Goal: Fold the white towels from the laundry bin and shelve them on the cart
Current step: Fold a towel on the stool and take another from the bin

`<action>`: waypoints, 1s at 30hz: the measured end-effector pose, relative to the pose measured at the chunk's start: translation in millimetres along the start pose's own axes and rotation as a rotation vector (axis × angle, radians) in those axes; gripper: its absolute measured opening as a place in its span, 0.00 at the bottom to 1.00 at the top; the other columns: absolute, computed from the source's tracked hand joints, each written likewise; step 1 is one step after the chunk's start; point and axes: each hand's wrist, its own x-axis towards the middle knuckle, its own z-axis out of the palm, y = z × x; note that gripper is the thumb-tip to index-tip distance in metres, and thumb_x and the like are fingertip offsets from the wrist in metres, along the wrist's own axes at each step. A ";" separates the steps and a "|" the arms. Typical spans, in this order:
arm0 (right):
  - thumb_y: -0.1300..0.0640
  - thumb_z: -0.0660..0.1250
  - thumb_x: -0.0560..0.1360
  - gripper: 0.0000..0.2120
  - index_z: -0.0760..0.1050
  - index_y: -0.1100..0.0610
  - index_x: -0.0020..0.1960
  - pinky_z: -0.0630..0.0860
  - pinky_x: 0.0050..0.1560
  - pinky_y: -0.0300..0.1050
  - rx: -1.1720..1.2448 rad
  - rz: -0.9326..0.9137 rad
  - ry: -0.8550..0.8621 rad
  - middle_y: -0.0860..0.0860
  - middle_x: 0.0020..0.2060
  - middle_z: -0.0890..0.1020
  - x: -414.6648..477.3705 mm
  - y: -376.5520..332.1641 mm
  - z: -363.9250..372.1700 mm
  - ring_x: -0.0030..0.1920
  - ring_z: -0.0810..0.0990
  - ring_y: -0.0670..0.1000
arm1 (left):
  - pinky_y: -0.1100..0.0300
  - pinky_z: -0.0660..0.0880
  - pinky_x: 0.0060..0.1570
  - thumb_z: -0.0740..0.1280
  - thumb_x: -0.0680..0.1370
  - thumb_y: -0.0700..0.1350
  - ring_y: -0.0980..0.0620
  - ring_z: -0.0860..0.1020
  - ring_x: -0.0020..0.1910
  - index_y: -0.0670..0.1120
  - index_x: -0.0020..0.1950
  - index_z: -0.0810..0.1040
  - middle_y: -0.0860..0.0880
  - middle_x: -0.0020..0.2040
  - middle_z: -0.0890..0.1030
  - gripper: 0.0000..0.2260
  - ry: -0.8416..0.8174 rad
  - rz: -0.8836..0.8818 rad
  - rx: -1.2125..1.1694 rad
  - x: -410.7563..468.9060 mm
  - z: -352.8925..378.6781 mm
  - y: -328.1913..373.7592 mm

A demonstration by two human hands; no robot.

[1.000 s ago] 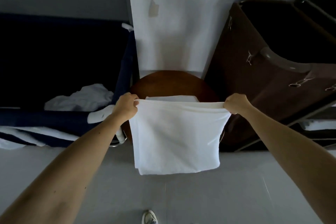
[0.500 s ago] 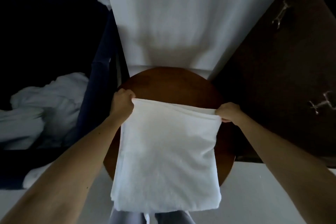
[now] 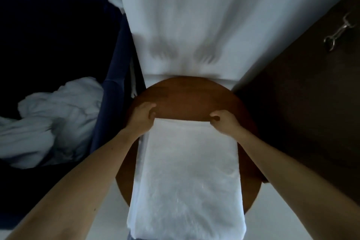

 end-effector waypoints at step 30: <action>0.55 0.53 0.80 0.18 0.73 0.64 0.62 0.72 0.61 0.50 -0.437 -0.666 -0.162 0.58 0.60 0.77 -279.8 -422.4 121.7 0.60 0.75 0.57 | 0.64 0.68 0.57 0.57 0.81 0.42 0.53 0.75 0.60 0.47 0.65 0.73 0.51 0.64 0.76 0.14 0.479 -0.245 -0.174 -387.3 -259.0 -210.5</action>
